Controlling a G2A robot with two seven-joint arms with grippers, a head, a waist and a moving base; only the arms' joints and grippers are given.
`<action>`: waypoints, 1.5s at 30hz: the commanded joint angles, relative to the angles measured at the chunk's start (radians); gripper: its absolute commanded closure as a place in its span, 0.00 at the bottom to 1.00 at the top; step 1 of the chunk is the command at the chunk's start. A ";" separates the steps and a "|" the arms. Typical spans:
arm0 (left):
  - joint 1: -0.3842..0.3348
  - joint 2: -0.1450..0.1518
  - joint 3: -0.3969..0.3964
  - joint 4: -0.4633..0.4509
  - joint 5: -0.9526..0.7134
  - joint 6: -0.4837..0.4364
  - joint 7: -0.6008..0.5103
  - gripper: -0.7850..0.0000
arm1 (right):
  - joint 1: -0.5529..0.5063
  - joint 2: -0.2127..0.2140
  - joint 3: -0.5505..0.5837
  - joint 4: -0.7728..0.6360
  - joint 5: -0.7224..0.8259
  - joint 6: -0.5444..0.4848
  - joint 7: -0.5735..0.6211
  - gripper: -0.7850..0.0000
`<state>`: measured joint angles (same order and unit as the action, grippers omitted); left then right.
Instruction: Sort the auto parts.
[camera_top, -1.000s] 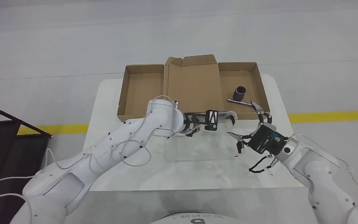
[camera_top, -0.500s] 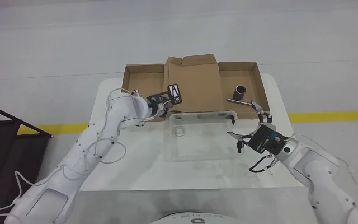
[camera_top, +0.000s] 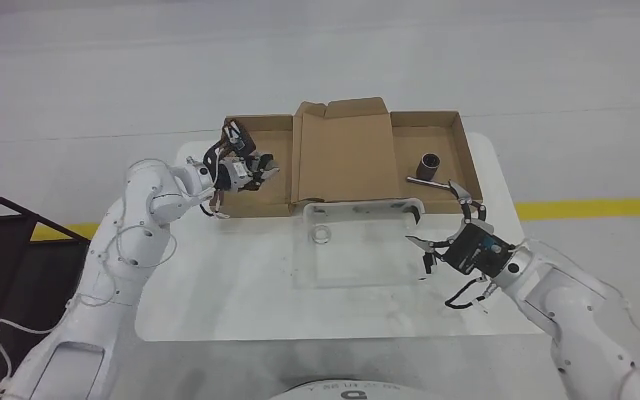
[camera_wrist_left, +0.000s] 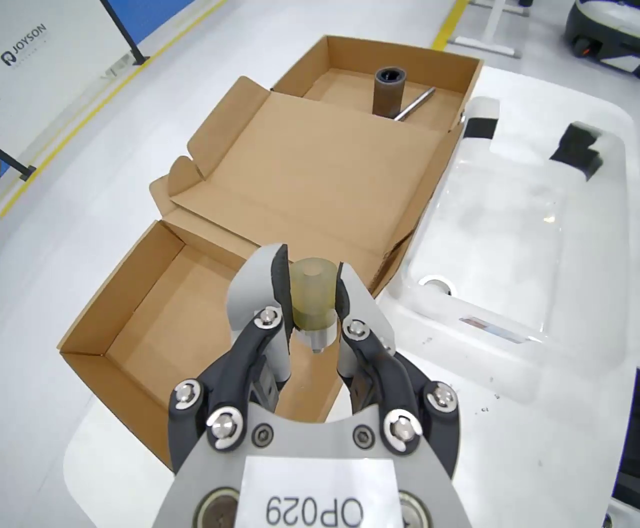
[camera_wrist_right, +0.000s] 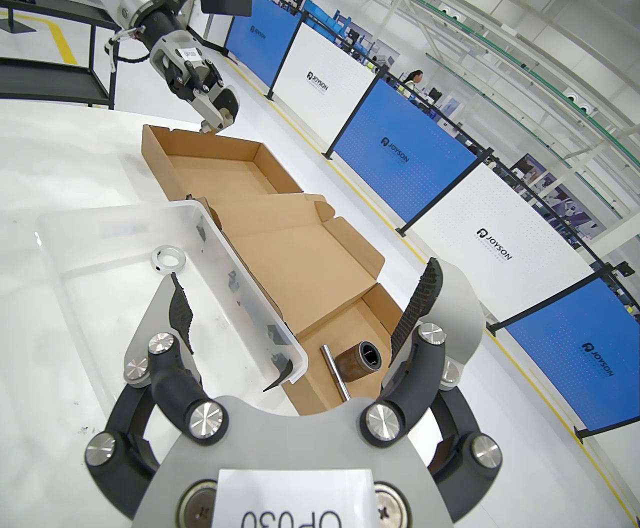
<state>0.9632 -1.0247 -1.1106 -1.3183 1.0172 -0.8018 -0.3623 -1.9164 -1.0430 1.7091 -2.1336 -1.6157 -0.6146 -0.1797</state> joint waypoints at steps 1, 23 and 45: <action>-0.026 -0.006 0.015 0.045 0.006 0.013 0.003 1.00 | 0.000 0.000 0.000 0.000 0.000 0.000 0.000 0.00; -0.244 -0.112 0.240 0.460 0.035 0.040 0.061 0.00 | 0.000 0.000 0.000 0.000 0.000 0.000 0.000 0.00; -0.197 -0.093 0.232 0.271 0.150 0.022 0.108 0.00 | 0.000 0.000 0.000 0.000 0.000 0.000 0.000 0.00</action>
<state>0.7527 -1.1255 -0.8680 -0.9929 1.1450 -0.7646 -0.2703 -1.9164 -1.0430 1.7091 -2.1336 -1.6157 -0.6146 -0.1797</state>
